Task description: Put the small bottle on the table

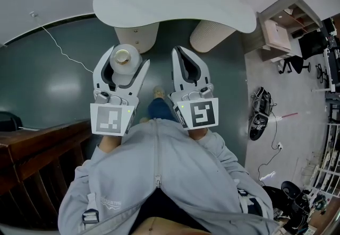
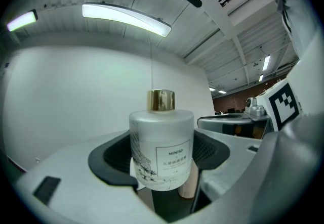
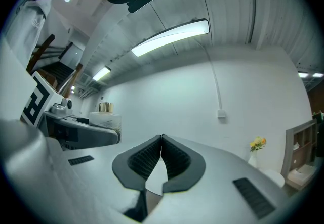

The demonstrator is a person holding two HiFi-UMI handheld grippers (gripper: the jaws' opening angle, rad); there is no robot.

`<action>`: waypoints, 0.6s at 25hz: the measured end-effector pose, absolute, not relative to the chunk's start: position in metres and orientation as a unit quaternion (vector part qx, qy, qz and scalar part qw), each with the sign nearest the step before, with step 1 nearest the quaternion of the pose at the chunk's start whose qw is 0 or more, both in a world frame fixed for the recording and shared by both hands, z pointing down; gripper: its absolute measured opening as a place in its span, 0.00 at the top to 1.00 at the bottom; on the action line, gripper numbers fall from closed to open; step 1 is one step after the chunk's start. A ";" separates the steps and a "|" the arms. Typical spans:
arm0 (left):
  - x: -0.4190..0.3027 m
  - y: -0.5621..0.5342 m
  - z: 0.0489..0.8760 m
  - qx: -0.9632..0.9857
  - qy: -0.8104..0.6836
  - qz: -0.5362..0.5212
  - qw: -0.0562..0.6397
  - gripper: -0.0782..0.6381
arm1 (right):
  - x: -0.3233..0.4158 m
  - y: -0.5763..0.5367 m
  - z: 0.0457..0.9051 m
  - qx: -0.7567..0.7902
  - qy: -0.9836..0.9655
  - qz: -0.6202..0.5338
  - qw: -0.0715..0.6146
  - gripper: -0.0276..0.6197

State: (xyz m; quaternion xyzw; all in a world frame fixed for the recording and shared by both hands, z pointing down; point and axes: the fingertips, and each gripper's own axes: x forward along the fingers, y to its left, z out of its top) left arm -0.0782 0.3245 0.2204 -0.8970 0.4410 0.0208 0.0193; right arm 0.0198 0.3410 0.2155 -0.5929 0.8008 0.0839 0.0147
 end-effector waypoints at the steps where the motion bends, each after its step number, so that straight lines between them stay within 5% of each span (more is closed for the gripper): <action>1: -0.075 0.316 0.220 -0.896 0.444 0.021 0.020 0.43 | 0.023 0.332 0.216 -0.591 0.802 0.083 0.015 0.92; 15: -0.043 0.194 0.225 -0.874 0.485 0.003 0.029 0.43 | 0.063 0.201 0.214 -0.550 0.830 0.092 0.023 0.92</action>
